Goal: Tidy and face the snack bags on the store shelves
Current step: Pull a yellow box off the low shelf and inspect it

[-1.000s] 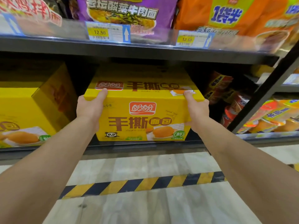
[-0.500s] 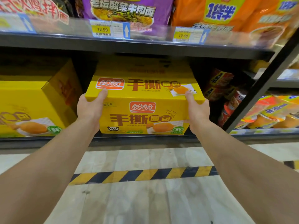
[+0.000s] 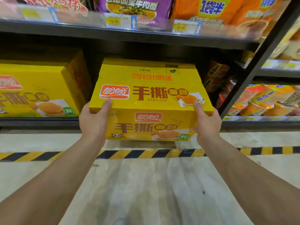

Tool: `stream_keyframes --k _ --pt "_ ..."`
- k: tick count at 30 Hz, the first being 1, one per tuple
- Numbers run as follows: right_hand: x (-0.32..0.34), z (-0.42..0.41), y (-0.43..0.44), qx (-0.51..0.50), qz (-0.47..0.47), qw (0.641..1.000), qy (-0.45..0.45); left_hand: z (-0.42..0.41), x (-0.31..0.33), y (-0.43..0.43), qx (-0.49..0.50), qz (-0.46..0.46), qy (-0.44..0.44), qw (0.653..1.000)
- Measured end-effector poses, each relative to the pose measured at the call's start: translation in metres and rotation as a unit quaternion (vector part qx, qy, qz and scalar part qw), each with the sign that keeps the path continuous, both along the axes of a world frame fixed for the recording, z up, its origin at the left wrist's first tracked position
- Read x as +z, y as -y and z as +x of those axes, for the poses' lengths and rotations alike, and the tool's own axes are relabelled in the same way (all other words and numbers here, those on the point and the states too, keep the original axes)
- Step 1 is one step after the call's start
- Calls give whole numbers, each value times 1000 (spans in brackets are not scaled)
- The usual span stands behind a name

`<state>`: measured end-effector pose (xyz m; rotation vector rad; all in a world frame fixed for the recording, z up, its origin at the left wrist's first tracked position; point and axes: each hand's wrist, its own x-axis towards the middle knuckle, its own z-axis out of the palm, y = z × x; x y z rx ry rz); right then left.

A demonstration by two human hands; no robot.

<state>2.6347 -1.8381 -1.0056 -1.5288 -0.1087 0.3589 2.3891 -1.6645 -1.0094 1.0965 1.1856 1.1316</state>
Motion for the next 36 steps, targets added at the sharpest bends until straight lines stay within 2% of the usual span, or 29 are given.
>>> stream_keyframes --k 11,21,36 --pt "-7 -57 86 3 -3 1000 -7 -58 -9 88 16 -1 -21 1000" --pt "-29 -90 148 4 -46 998 -33 -95 -32 150 26 -12 -48 998" --pt "-97 -107 158 21 -71 996 -49 -115 -86 168 10 -56 -90 994"
